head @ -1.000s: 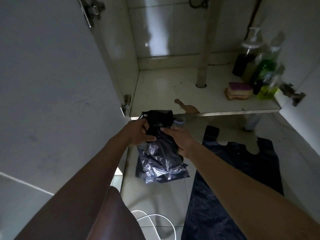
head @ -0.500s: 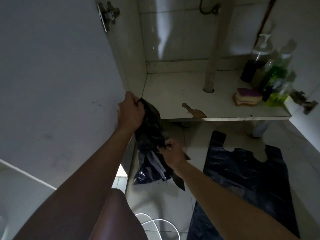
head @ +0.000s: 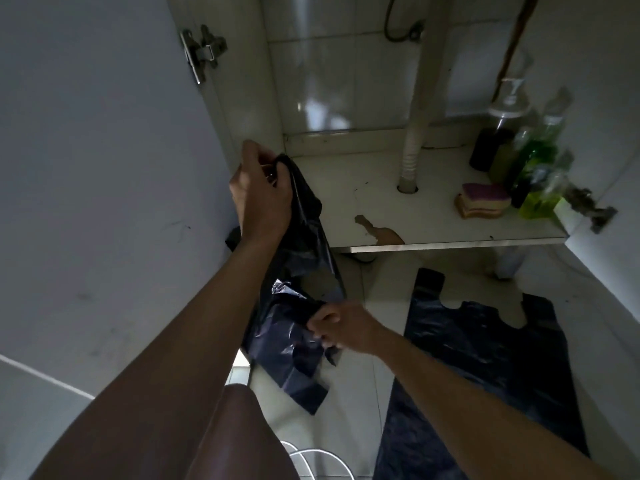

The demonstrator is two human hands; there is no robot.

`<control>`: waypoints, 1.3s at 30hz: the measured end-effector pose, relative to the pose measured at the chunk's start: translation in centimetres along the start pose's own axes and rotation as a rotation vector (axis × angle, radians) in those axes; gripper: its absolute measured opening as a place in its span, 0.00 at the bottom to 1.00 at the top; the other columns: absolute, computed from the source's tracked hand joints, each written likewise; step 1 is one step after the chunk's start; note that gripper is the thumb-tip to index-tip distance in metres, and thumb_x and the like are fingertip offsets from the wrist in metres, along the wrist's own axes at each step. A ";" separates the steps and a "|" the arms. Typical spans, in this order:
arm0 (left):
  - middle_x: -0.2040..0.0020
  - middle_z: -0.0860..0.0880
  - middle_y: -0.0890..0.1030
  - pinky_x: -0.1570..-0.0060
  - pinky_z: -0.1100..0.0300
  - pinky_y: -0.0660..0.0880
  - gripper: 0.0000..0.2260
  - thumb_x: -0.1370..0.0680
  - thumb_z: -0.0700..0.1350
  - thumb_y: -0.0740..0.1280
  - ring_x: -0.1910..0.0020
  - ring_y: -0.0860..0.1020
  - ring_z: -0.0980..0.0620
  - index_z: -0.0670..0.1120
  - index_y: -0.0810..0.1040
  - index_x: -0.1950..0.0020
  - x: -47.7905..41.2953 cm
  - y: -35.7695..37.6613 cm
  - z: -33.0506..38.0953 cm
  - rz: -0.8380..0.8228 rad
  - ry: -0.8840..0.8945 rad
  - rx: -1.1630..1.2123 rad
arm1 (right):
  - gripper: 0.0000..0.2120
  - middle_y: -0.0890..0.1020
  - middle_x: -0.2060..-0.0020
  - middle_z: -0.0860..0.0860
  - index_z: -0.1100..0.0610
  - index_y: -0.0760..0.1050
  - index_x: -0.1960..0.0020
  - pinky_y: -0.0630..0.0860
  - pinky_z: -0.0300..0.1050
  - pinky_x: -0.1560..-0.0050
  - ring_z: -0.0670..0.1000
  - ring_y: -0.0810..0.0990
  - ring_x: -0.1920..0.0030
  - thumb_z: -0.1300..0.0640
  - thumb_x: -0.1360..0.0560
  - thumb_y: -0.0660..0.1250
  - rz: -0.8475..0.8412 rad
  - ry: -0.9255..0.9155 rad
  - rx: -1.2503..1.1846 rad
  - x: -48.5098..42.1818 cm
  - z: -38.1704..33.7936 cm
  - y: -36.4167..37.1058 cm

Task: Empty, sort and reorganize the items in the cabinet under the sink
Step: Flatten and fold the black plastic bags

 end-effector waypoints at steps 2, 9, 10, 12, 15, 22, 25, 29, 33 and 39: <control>0.59 0.52 0.78 0.61 0.68 0.76 0.03 0.22 0.41 0.65 0.61 0.79 0.57 0.43 0.72 0.52 -0.2 0.7 1.1 -0.015 0.000 0.038 | 0.13 0.84 0.54 0.55 0.61 0.80 0.44 0.82 0.38 0.55 0.49 0.83 0.58 0.55 0.25 0.74 0.198 -0.069 -0.101 1.2 -0.9 -4.7; 0.58 0.57 0.80 0.56 0.69 0.76 0.02 0.23 0.39 0.68 0.59 0.78 0.65 0.46 0.79 0.52 0.5 7.8 7.1 -0.386 0.017 0.186 | 0.47 0.75 0.39 0.51 0.43 0.55 0.25 0.75 0.27 0.56 0.37 0.79 0.46 0.50 0.33 0.81 0.460 -0.324 -0.176 4.7 -6.6 -14.0; 0.57 0.56 0.82 0.54 0.67 0.77 0.03 0.24 0.40 0.69 0.57 0.80 0.62 0.46 0.81 0.51 0.4 8.9 8.2 -0.439 0.021 0.207 | 0.49 0.75 0.41 0.48 0.41 0.52 0.23 0.75 0.26 0.57 0.36 0.79 0.48 0.49 0.33 0.80 0.468 -0.320 -0.166 5.5 -7.3 -14.8; 0.57 0.54 0.84 0.54 0.64 0.79 0.04 0.26 0.43 0.70 0.57 0.82 0.58 0.48 0.83 0.52 0.4 10.8 10.2 -0.539 0.039 0.232 | 0.51 0.72 0.40 0.43 0.39 0.51 0.23 0.78 0.30 0.53 0.37 0.80 0.48 0.48 0.34 0.81 0.476 -0.354 -0.195 7.2 -8.4 -16.0; 0.63 0.57 0.82 0.60 0.70 0.75 0.04 0.27 0.42 0.73 0.65 0.79 0.65 0.50 0.85 0.56 0.7 12.2 12.5 -0.603 0.057 0.201 | 0.51 0.70 0.38 0.39 0.35 0.52 0.25 0.82 0.42 0.47 0.42 0.84 0.48 0.46 0.36 0.82 0.506 -0.432 -0.166 9.8 -10.2 -17.4; 0.58 0.52 0.86 0.49 0.56 0.78 0.08 0.30 0.52 0.74 0.54 0.83 0.55 0.52 0.87 0.53 3.6 16.2 17.3 -0.962 0.024 0.306 | 0.10 0.82 0.47 0.48 0.52 0.78 0.45 0.84 0.58 0.54 0.51 0.86 0.56 0.49 0.23 0.71 0.718 -0.437 -0.044 14.9 -11.6 -23.7; 0.55 0.51 0.86 0.45 0.53 0.77 0.07 0.25 0.48 0.72 0.50 0.83 0.51 0.50 0.87 0.50 4.1 16.8 19.5 -1.006 0.044 0.366 | 0.10 0.84 0.51 0.57 0.62 0.76 0.49 0.83 0.55 0.54 0.54 0.86 0.58 0.53 0.20 0.67 0.757 -0.372 -0.155 16.8 -11.7 -26.1; 0.57 0.49 0.86 0.46 0.53 0.76 0.06 0.23 0.47 0.70 0.52 0.83 0.49 0.50 0.86 0.52 4.5 17.5 20.4 -1.022 0.036 0.358 | 0.09 0.83 0.51 0.54 0.58 0.73 0.45 0.82 0.55 0.50 0.54 0.86 0.58 0.53 0.19 0.65 0.561 -0.333 -0.459 18.7 -12.8 -26.3; 0.62 0.52 0.84 0.55 0.56 0.78 0.08 0.25 0.48 0.68 0.59 0.82 0.54 0.47 0.84 0.60 4.3 17.8 20.7 -0.916 -0.078 0.325 | 0.23 0.83 0.52 0.54 0.57 0.76 0.45 0.80 0.46 0.49 0.49 0.84 0.51 0.40 0.28 0.71 0.541 -0.379 -0.207 20.0 -13.3 -26.4; 0.56 0.45 0.85 0.52 0.52 0.79 0.10 0.23 0.46 0.67 0.52 0.84 0.46 0.42 0.84 0.52 5.2 19.8 22.4 -0.966 -0.104 0.320 | 0.10 0.81 0.59 0.51 0.57 0.79 0.52 0.74 0.40 0.56 0.48 0.81 0.56 0.49 0.23 0.71 0.668 -0.372 -0.089 20.3 -11.5 -28.6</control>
Point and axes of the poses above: each hand's wrist, its own x-axis away from the middle knuckle, its own y-axis out of the palm, z = x × y, the point moved 8 cm from there along -x, towards the middle knuckle
